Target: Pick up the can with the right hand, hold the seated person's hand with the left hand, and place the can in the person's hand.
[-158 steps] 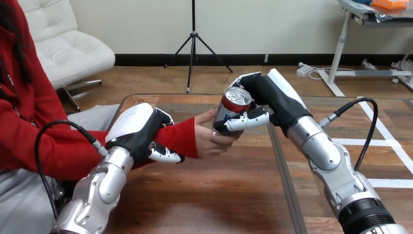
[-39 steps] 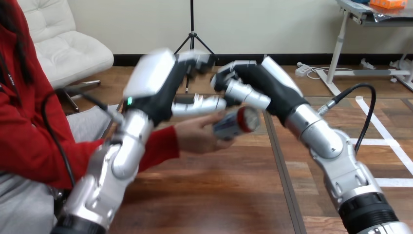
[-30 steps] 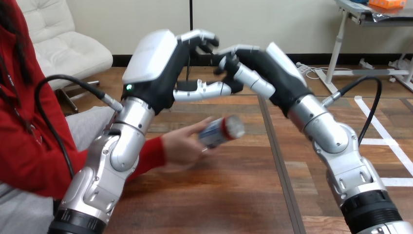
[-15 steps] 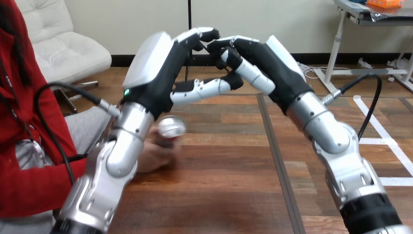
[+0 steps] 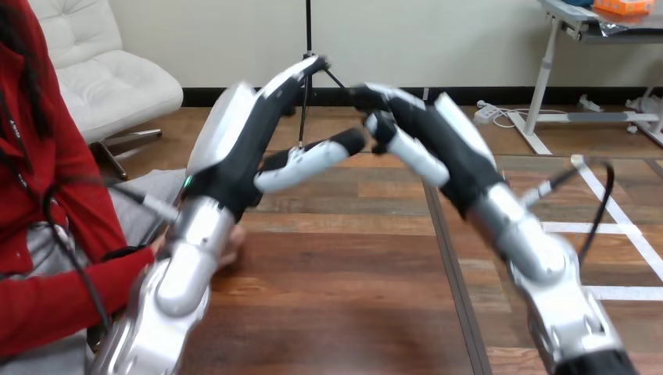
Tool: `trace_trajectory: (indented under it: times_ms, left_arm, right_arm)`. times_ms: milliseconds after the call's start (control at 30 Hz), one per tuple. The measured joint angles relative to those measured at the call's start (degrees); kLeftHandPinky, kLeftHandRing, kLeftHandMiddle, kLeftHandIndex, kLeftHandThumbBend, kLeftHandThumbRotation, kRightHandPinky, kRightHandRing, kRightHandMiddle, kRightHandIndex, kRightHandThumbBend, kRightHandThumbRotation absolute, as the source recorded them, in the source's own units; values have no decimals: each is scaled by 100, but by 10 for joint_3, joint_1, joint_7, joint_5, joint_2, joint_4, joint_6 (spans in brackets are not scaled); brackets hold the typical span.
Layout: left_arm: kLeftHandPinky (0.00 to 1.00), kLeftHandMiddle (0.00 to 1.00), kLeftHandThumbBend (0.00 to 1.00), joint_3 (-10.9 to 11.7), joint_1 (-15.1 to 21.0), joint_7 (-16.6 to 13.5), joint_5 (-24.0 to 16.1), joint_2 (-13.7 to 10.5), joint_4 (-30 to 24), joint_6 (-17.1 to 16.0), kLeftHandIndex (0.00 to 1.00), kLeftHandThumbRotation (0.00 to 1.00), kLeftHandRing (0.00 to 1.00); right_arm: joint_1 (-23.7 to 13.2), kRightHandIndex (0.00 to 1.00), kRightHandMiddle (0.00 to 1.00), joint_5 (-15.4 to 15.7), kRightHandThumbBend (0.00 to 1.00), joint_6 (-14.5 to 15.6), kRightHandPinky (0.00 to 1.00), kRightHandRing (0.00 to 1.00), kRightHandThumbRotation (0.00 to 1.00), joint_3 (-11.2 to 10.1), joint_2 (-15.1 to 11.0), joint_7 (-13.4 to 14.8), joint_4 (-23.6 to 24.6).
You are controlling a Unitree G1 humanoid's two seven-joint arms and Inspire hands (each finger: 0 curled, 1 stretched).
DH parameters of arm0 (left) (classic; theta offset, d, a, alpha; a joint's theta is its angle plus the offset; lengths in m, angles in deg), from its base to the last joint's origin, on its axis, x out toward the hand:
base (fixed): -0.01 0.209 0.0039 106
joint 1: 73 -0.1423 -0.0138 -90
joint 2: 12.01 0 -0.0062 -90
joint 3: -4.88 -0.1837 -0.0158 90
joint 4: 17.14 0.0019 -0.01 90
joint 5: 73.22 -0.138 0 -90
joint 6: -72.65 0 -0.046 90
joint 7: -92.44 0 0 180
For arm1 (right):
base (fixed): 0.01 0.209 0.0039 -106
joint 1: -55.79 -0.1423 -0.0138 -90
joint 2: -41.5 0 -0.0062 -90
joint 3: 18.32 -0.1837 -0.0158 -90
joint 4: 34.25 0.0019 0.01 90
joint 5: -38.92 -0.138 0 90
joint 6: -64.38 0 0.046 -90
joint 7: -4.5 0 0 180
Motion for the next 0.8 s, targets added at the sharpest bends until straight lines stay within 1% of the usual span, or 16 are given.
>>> trace_trajectory:
  times_ms: [100,167,300,400,600,800]
  left_arm:
    - [79,91,99,6,-21,0,25,7,0,-20,91,99,92]
    - [81,90,99,10,-37,3,47,12,0,-38,90,99,91]
    - [83,89,93,14,-68,13,87,22,1,-74,89,100,90]
    - [85,89,91,15,-95,24,115,30,0,-100,88,100,90]
    - [90,88,85,15,-155,54,166,41,-9,-136,88,99,90]
    - [92,87,83,15,-218,83,209,50,-30,-149,89,97,91]
  right_arm:
    - [24,93,93,-5,100,-5,81,92,100,-1,1,6,11]
    - [41,94,93,-14,100,-10,83,92,100,-3,3,10,20]
    - [75,95,93,-34,100,-20,85,93,100,-10,9,14,39]
    - [104,95,93,-53,100,-38,86,93,100,-15,15,15,52]
    - [161,95,93,-102,100,-65,90,94,100,-21,32,9,90]
    - [214,96,94,-160,100,-73,94,96,100,-25,48,-11,127]
